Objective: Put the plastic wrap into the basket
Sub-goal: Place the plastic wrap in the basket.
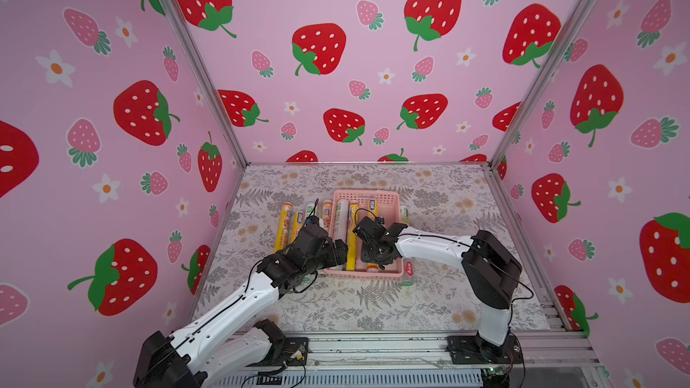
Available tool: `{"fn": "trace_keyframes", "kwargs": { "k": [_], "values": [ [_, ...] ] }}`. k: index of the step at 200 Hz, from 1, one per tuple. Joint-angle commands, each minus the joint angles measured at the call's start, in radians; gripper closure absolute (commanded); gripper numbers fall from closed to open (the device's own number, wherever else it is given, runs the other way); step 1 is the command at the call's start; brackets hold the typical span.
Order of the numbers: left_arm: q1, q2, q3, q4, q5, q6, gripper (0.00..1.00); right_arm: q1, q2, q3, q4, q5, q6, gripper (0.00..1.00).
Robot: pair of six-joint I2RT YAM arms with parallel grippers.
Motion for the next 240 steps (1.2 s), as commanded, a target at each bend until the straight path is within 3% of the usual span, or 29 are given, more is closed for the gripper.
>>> {"fn": "trace_keyframes", "kwargs": {
  "k": [1, 86, 174, 240],
  "values": [
    [0.004, -0.013, 0.005, 0.007, -0.007, 0.01, 0.08, 0.007, 0.014, 0.038, -0.015, -0.002, 0.0, 0.6],
    [0.004, -0.068, 0.029, -0.137, -0.031, 0.048, 0.08, 0.008, -0.022, 0.002, 0.025, -0.012, -0.003, 0.44],
    [0.007, -0.121, 0.062, -0.137, -0.01, 0.028, 0.08, 0.008, -0.17, -0.058, 0.128, -0.025, -0.101, 0.39],
    [0.008, -0.121, 0.057, -0.141, -0.025, 0.033, 0.08, -0.056, -0.099, -0.061, 0.153, -0.054, -0.178, 0.39]
  ]
}}
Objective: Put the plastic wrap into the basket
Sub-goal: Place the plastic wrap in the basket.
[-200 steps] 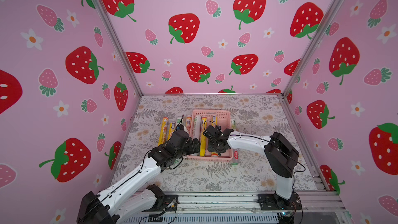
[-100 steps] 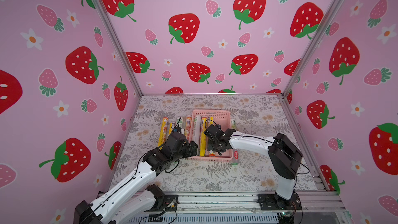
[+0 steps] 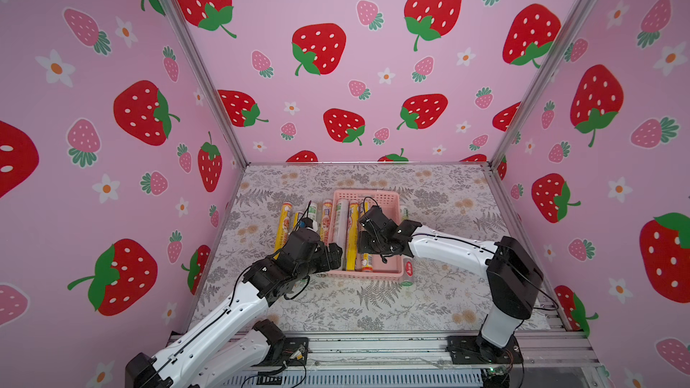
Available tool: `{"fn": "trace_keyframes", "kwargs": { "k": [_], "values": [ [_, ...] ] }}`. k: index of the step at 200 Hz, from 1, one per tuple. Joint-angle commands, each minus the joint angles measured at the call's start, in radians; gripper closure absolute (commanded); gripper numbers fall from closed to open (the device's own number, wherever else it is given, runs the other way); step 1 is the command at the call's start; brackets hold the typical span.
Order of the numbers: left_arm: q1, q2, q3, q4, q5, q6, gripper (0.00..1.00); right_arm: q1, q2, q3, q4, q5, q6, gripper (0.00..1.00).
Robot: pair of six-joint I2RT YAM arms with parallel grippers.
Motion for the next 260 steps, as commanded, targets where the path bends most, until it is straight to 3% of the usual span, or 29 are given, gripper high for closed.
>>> {"fn": "trace_keyframes", "kwargs": {
  "k": [1, 87, 147, 190, 228, 260],
  "values": [
    [0.005, -0.008, 0.036, -0.014, -0.015, 0.002, 0.08, -0.024, 0.034, -0.023, 0.022, -0.011, -0.034, 0.39],
    [0.006, 0.025, 0.031, -0.008, -0.012, -0.008, 0.08, -0.024, 0.113, -0.038, 0.152, -0.103, -0.045, 0.42],
    [0.006, 0.065, 0.037, 0.008, 0.006, -0.031, 0.08, -0.024, 0.069, -0.058, 0.188, -0.111, -0.065, 0.43],
    [0.008, 0.07, 0.052, -0.011, -0.028, -0.031, 0.08, -0.024, -0.064, -0.062, 0.14, -0.084, -0.105, 0.43],
    [0.01, 0.12, 0.094, -0.011, 0.004, -0.015, 0.08, -0.036, -0.245, -0.058, -0.008, 0.072, -0.17, 0.42],
    [0.01, 0.141, 0.102, -0.002, -0.015, -0.012, 0.08, -0.124, -0.413, -0.207, -0.033, 0.154, -0.173, 0.39]
  ]
}}
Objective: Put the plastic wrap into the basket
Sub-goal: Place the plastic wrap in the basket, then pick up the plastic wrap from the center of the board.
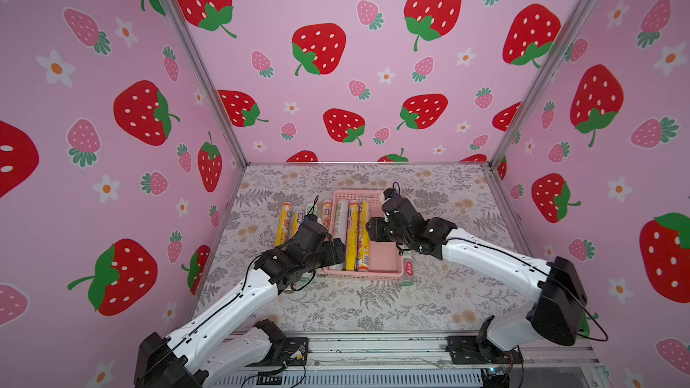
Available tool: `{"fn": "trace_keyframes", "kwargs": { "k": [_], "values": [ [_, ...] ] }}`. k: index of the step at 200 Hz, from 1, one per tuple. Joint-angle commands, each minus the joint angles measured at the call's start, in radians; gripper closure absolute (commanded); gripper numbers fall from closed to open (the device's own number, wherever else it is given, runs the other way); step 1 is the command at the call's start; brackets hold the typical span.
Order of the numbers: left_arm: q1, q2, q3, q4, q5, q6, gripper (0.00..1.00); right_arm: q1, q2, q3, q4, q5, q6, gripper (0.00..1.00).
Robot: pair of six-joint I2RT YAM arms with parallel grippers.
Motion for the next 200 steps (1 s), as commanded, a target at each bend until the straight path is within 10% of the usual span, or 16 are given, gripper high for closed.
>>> {"fn": "trace_keyframes", "kwargs": {
  "k": [1, 61, 200],
  "values": [
    [0.005, 0.01, 0.038, 0.0, -0.015, 0.013, 0.08, -0.077, -0.094, -0.122, -0.091, 0.099, -0.02, 0.39],
    [0.005, 0.019, 0.003, 0.007, -0.017, 0.0, 0.08, -0.325, -0.195, -0.362, -0.077, -0.135, 0.018, 0.39],
    [0.005, 0.011, 0.0, -0.009, -0.01, -0.018, 0.08, -0.354, 0.006, -0.418, 0.139, -0.274, -0.011, 0.39]
  ]
}}
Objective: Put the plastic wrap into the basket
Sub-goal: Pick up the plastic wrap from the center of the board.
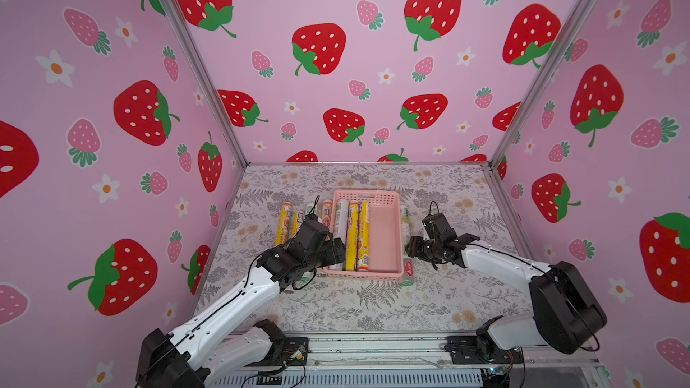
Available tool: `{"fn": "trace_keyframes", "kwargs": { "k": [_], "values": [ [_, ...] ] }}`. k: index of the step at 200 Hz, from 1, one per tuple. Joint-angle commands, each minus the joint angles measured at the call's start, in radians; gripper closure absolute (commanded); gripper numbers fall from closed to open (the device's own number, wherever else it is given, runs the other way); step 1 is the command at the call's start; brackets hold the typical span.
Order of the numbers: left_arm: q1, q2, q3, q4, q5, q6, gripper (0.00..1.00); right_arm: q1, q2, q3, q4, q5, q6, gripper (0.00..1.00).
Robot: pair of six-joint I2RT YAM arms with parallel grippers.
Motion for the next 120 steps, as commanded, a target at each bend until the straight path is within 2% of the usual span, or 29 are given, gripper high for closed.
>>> {"fn": "trace_keyframes", "kwargs": {
  "k": [1, 35, 77, 120],
  "values": [
    [0.005, -0.004, 0.0, -0.008, -0.01, -0.006, 0.08, -0.007, 0.025, 0.019, 0.022, -0.011, -0.023, 0.38],
    [0.005, 0.003, -0.001, -0.005, -0.01, -0.002, 0.08, -0.007, 0.054, 0.039, 0.002, 0.021, -0.032, 0.39],
    [0.005, 0.001, 0.003, -0.024, -0.027, 0.002, 0.08, -0.009, 0.059, 0.058, -0.113, 0.193, -0.027, 0.39],
    [0.005, -0.008, 0.022, -0.045, -0.037, 0.026, 0.08, -0.011, -0.002, 0.043, -0.137, 0.237, -0.044, 0.39]
  ]
}}
